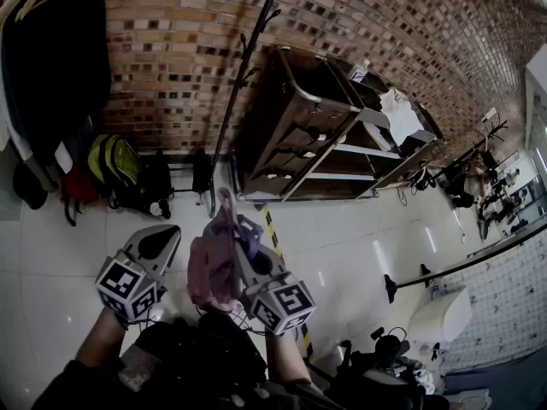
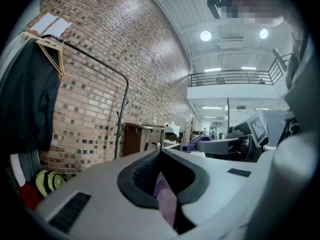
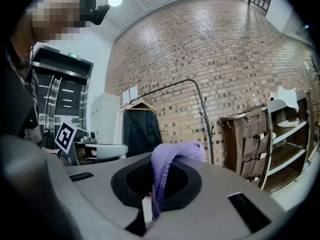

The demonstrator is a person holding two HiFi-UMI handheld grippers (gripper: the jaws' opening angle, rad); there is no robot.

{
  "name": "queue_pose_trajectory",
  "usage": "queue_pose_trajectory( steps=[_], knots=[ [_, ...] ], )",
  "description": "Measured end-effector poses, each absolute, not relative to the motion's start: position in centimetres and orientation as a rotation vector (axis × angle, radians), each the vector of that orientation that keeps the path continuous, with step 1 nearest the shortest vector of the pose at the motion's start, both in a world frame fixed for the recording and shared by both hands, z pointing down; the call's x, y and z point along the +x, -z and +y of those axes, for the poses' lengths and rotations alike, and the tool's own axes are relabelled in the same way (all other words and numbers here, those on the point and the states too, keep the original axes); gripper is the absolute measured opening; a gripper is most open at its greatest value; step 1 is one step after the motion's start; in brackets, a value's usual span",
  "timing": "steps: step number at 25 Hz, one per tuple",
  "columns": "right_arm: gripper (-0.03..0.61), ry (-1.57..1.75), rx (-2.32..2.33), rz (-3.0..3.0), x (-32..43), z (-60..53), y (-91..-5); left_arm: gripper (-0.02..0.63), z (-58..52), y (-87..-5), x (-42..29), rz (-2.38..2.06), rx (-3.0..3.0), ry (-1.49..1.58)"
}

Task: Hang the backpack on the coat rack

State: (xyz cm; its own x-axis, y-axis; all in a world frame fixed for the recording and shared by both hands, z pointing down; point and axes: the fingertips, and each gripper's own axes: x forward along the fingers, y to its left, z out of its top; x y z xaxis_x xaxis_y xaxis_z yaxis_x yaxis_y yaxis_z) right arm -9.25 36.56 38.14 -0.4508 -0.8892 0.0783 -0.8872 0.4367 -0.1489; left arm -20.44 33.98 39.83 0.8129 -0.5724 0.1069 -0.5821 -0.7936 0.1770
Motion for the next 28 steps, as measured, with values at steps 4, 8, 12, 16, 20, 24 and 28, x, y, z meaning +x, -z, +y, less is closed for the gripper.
queue_pose_trajectory(
  steps=[4, 8, 12, 16, 20, 24, 28],
  knots=[
    [0.015, 0.277, -1.653, 2.626, -9.2, 36.1, -37.8, 0.035, 33.5, -40.1, -21.5, -0.929, 2.773, -0.062],
    [0.015, 0.282, -1.65, 2.622, -8.7, 34.7, -38.0, 0.035, 32.6, -40.3, -21.5, -0.943, 2.777, -0.087],
    [0.015, 0.296, -1.643, 2.642, -8.7, 32.8, -39.3, 0.035, 31.2, -41.1, -22.0, -0.989, 2.745, -0.077],
    [0.015, 0.34, -1.595, 2.705, -8.6, 29.8, -41.3, 0.035, 28.3, -41.8, -21.8, -1.053, 2.725, -0.085],
    [0.015, 0.375, -1.572, 2.729, -6.9, 25.8, -42.3, 0.035, 24.2, -42.1, -20.3, -1.084, 2.699, -0.074],
    [0.015, 0.386, -1.534, 2.751, -5.7, 21.7, -42.4, 0.035, 20.5, -42.6, -18.7, -1.101, 2.687, -0.101],
    [0.015, 0.404, -1.514, 2.766, -3.6, 17.5, -42.0, 0.035, 16.5, -42.3, -16.6, -1.115, 2.672, -0.113]
  ],
)
